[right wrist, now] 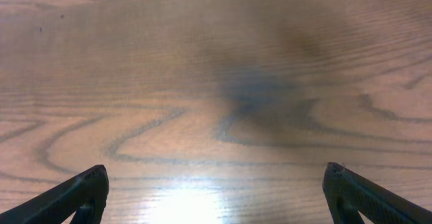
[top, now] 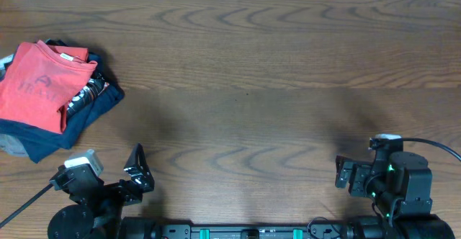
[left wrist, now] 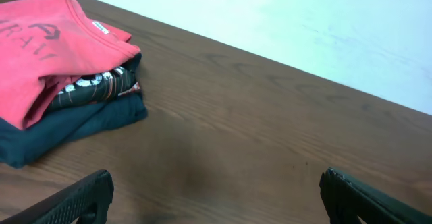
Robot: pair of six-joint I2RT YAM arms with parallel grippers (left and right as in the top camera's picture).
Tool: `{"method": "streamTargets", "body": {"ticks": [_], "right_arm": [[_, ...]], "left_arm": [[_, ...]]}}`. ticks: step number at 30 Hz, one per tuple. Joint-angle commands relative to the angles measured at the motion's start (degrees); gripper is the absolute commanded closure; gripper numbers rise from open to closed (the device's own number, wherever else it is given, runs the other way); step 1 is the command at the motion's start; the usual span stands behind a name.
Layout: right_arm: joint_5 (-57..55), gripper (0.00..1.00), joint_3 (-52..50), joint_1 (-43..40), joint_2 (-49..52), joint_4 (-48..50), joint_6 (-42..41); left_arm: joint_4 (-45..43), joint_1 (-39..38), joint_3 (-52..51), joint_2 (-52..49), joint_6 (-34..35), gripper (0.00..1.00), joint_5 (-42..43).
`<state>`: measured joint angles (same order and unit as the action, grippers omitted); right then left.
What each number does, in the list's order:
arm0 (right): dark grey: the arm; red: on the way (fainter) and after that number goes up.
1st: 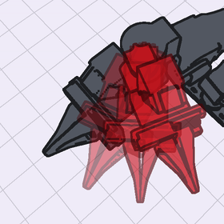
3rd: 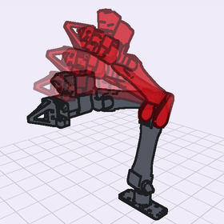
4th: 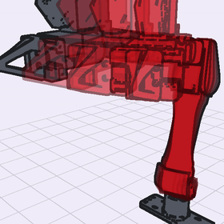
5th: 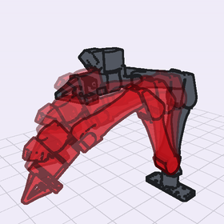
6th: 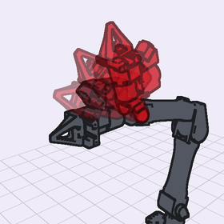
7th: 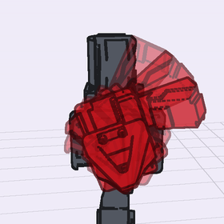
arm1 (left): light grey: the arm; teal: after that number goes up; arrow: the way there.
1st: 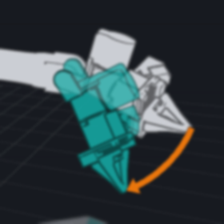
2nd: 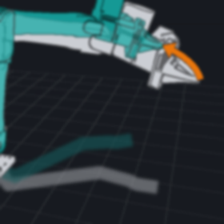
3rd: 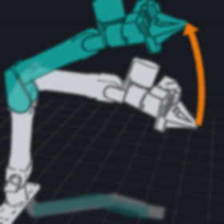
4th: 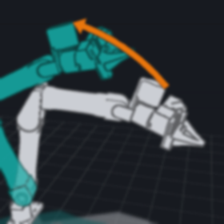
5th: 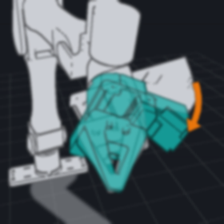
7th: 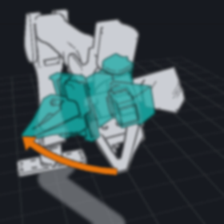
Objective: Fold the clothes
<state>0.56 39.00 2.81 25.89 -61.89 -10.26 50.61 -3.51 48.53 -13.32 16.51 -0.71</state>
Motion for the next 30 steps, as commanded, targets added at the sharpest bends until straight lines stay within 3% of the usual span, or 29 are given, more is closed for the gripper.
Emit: {"method": "streamTargets", "body": {"ticks": [1,10,20,30], "right_arm": [[-1.0,0.01,-1.6,-0.6,-3.7,2.2,-0.2],[0.6,0.01,-18.8,-2.0,-25.9,27.5,7.0],[0.1,0.01,-37.8,-2.1,-25.6,62.3,15.3],[-0.3,0.01,-38.7,-2.0,-25.6,57.4,15.2]], "left_arm": [[-0.1,-0.2,-0.3,0.1,0.1,0.02,-1.0],[-0.1,-0.2,-0.3,0.1,0.1,0.02,-1.0],[-0.1,-0.2,-0.3,0.1,0.1,0.02,-1.0],[-0.1,-0.2,-0.3,0.1,0.1,0.02,-1.0]]}}
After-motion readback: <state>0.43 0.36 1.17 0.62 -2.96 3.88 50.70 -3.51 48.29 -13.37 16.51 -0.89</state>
